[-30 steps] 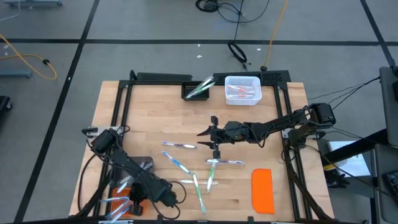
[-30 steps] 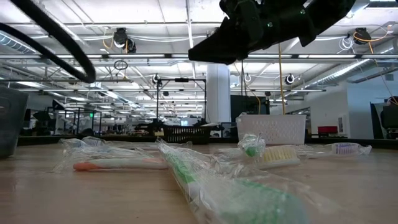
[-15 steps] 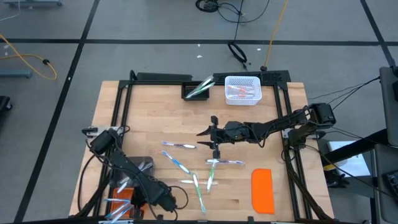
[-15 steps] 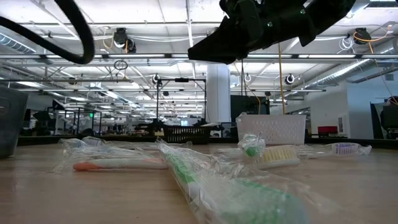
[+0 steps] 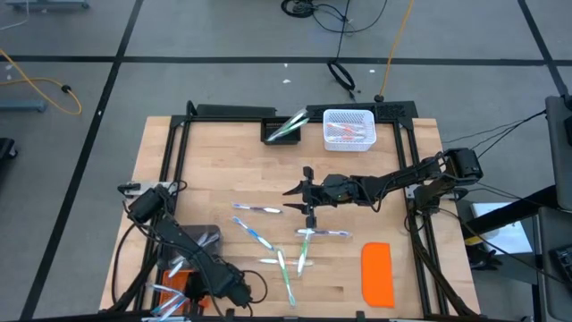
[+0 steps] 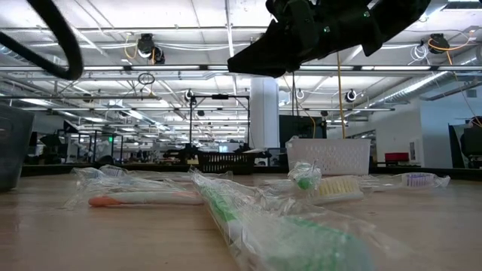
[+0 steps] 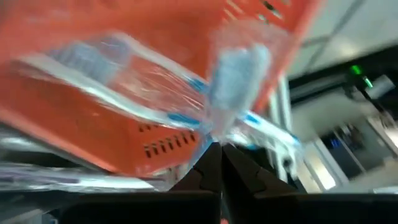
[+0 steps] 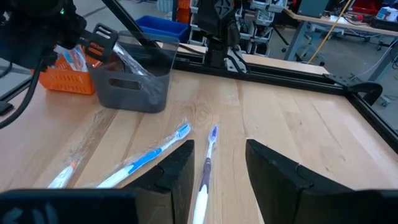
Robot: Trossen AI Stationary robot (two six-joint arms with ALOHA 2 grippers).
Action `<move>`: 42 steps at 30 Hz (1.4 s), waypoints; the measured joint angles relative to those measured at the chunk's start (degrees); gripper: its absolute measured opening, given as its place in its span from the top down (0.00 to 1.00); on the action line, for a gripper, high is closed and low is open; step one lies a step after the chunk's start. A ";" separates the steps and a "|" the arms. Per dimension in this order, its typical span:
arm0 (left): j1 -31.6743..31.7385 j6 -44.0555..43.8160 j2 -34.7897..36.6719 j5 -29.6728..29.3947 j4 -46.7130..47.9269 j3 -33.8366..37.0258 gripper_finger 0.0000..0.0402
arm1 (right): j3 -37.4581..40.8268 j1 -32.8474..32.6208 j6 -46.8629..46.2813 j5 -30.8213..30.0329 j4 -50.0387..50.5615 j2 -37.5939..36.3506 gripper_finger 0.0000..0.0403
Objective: Pick & Place Toothbrushes
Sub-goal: Put the blue toothbrush into the orange bin, then put the violet toothbrush into the transparent bin
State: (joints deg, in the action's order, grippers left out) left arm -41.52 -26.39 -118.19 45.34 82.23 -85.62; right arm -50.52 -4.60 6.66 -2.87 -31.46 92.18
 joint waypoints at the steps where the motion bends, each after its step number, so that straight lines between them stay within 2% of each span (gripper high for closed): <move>1: 0.04 -1.42 0.00 -1.24 -0.34 0.00 0.97 | 0.00 0.00 0.00 0.00 0.00 0.00 0.67; 7: 0.24 -5.24 0.00 -5.41 -4.44 0.00 0.96 | 0.00 0.00 0.00 0.09 0.03 0.00 0.67; 13: -0.03 -8.47 0.00 -7.59 -3.68 0.00 1.00 | 0.00 0.00 0.00 0.11 0.07 0.00 0.67; 16: -0.32 -12.37 0.00 -8.62 -1.19 -0.02 0.98 | 0.00 0.00 0.00 0.11 0.04 0.00 0.67; 21: -0.35 -20.71 0.00 -12.84 -0.42 -0.02 0.86 | 0.00 0.00 0.00 0.12 0.02 0.00 0.67; 31: -0.59 -23.72 0.00 -10.90 1.09 -0.02 0.61 | 0.00 0.00 0.00 0.13 0.02 0.00 0.67; 37: -0.59 -23.85 0.00 -7.75 4.27 -0.02 0.54 | 0.00 0.00 0.00 0.13 0.12 -0.02 0.67; 42: -0.42 -25.29 0.00 -7.82 6.72 -0.02 0.51 | 0.00 0.00 0.00 0.13 0.31 -0.02 0.67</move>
State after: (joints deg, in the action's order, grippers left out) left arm -41.93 -51.68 -118.19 37.52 88.95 -85.65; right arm -50.52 -4.60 6.66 -2.74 -31.15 92.16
